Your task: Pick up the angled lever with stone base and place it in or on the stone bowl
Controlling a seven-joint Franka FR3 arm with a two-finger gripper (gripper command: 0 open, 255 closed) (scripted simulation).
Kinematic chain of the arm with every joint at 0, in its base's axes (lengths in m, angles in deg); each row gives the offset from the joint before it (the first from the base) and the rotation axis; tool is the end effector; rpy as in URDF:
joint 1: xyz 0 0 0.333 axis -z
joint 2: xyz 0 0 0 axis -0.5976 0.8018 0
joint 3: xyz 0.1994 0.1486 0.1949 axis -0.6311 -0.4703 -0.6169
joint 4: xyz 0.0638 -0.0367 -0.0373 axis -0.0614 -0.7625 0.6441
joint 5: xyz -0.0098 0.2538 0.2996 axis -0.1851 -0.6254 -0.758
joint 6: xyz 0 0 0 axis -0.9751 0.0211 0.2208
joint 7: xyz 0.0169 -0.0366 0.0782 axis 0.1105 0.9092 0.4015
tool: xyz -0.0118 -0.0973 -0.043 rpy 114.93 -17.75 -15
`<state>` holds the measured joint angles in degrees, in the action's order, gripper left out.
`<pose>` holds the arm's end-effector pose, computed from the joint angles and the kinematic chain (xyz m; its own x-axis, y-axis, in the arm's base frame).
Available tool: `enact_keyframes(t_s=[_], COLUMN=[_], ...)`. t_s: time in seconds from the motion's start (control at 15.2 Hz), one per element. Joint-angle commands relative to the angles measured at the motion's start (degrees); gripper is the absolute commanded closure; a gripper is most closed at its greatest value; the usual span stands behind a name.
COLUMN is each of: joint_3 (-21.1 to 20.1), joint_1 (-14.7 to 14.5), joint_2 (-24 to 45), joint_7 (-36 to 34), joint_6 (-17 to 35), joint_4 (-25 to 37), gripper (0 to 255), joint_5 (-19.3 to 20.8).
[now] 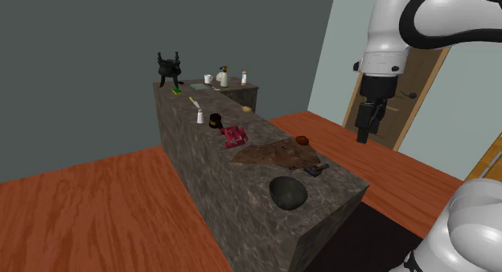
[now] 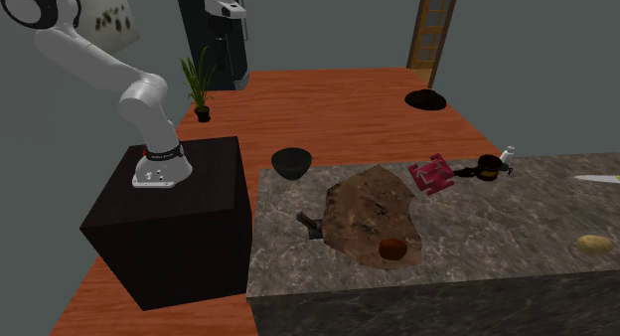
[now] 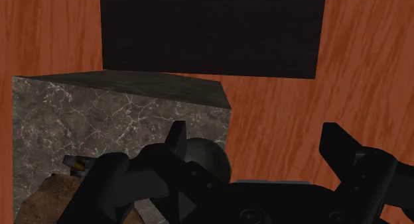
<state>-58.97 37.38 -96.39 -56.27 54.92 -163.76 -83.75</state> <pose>0.2917 0.0324 0.5733 0.9860 0.0475 -0.1598 0.0433 -0.9986 -0.0295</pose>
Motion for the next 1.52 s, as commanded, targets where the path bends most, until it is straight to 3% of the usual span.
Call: enact_keyframes(t_s=[0.0,0.73,1.45], joint_3=[0.0,7.39,14.79], joint_1=[0.0,4.55,8.14], joint_2=[0.0,10.19,29.14], joint_7=[0.0,7.11,14.22], joint_6=[0.0,19.9,39.36], joint_4=[0.0,-7.97,-6.54], gripper=[0,0,0], joint_5=[0.0,5.64,7.42])
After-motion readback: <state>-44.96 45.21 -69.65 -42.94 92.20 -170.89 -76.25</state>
